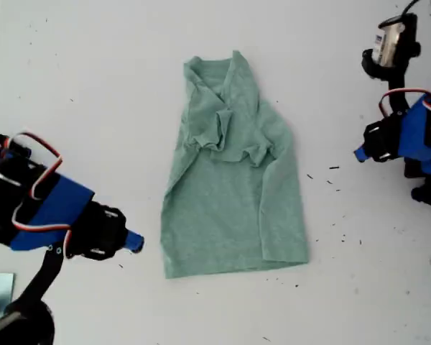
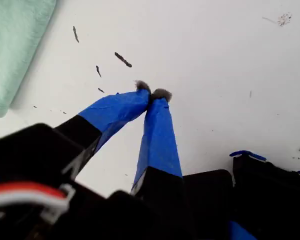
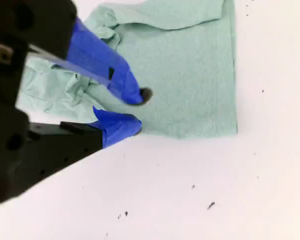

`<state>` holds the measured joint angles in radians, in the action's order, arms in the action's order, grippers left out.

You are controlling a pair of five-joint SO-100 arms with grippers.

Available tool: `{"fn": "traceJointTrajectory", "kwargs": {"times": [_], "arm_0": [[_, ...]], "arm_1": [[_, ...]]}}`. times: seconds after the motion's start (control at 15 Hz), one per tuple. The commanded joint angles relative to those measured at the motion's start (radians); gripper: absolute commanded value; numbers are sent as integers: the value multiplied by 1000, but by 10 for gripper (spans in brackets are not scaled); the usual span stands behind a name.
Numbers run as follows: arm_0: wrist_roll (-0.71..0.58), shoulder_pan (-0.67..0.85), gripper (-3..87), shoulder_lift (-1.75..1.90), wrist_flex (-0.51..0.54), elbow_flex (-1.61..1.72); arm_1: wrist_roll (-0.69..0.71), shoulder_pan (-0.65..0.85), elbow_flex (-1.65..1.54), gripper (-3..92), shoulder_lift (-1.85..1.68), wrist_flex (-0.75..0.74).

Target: Fold t shirt

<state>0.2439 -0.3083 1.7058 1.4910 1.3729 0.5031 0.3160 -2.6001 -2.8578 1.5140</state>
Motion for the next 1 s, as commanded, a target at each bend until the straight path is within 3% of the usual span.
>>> {"fn": "traceJointTrajectory", "kwargs": {"times": [0.0,0.2,0.47,0.67,0.87,0.93], "arm_0": [[44,-9,293,-5,18,-83],[38,38,263,-21,-69,80],[40,43,265,-117,-440,327],[67,6,230,-328,-565,298],[138,-103,112,-440,-723,282],[143,-114,-2,-462,-727,276]], "arm_1": [[9,2,26,16,-15,-6],[8,-6,18,16,-58,-3],[6,-20,15,16,-64,-3],[-8,-41,15,16,-66,2],[-31,-67,5,16,-87,8],[-38,-77,2,16,-104,12]]}}
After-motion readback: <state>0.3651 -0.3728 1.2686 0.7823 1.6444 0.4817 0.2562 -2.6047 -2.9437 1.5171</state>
